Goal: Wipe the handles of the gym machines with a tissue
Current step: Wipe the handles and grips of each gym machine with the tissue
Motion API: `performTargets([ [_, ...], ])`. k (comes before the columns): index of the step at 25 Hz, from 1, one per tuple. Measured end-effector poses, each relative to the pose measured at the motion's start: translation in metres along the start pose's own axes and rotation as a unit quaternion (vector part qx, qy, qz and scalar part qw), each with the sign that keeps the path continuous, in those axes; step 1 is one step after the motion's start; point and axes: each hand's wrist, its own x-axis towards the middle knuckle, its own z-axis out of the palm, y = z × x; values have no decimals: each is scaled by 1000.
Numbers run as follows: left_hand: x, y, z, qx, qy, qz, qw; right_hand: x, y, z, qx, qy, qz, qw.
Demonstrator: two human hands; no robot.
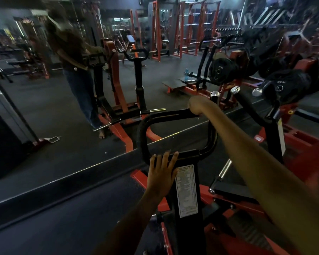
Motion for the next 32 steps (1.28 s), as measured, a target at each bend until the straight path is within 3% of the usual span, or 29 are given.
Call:
performTargets([
  [3,0,-2,0,1,14,4,1000,8,-27,-15,23,-115,-37,992],
  [7,9,1,0,1,18,5,1000,18,-24,-14,145,-107,-106,978],
  [9,9,1,1,2,15,7,1000,12,-4,-3,194,-28,-100,976],
  [12,7,1,3,5,11,4,1000,-20,11,43,243,203,-43,948],
  [14,8,1,4,7,10,3,1000,-41,1,82,184,305,-111,928],
  [16,10,0,3,15,10,4,1000,-43,4,110,91,307,-204,925],
  [17,12,0,3,17,12,3,1000,-44,13,116,104,302,-202,926],
  [21,9,-1,3,17,23,11,1000,-90,31,144,274,279,-18,920],
  [25,11,-2,2,8,18,17,1000,-141,-4,164,305,280,-31,910],
  [28,17,3,-11,-14,-32,-3,999,-147,-10,155,359,286,27,888],
  [32,20,9,-44,-117,-74,-50,989,-155,-25,145,370,245,52,895],
])
